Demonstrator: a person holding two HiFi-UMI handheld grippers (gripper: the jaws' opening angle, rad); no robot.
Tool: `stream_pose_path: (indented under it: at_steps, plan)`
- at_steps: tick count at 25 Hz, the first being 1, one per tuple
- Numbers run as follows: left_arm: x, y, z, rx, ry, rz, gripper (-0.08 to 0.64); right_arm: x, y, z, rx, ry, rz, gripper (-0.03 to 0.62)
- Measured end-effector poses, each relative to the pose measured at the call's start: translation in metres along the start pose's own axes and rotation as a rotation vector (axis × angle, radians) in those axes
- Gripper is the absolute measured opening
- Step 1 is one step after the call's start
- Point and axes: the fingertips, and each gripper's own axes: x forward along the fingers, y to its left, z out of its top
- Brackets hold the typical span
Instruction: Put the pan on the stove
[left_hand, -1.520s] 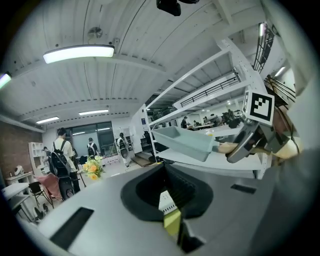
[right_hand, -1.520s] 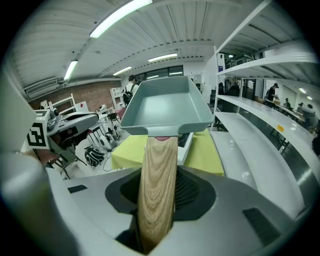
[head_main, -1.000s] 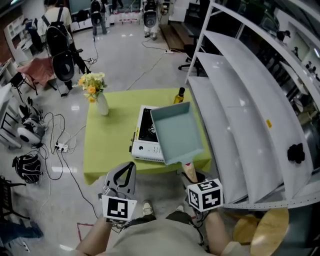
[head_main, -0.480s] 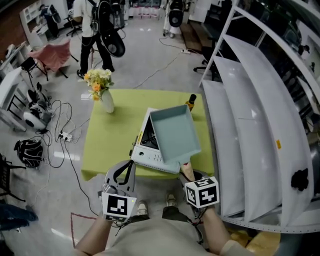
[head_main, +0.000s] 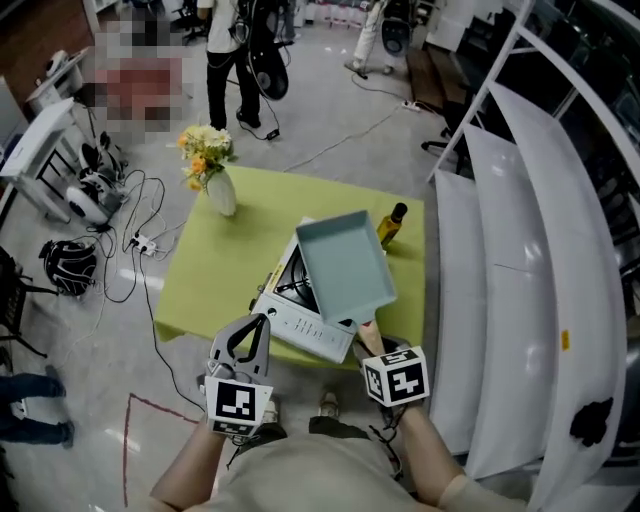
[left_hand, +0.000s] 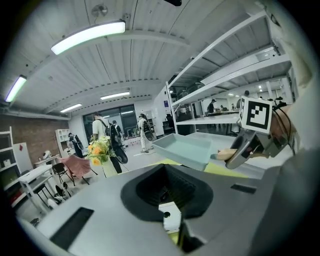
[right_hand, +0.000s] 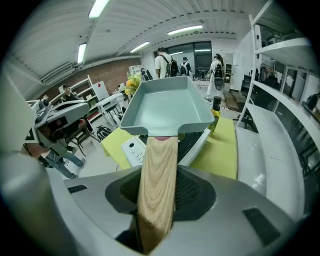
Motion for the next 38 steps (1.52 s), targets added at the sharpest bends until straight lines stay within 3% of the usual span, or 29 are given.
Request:
stream_pose_path:
  at_steps: [11,19,38]
  plan:
    - [0.027,-0.010,-0.019,-0.042,0.076,0.073,0.007,0.051,-0.024,-0.006,-0.060,0.106,0.061,0.129]
    - [0.027,-0.009,-0.029,-0.054,0.119,0.084,0.007,0.073,-0.027,-0.015,-0.088,0.165,0.072,0.129]
    - [0.022,0.002,-0.046,-0.066,0.149,0.084,0.006,0.101,-0.023,-0.013,-0.027,0.170,0.051,0.144]
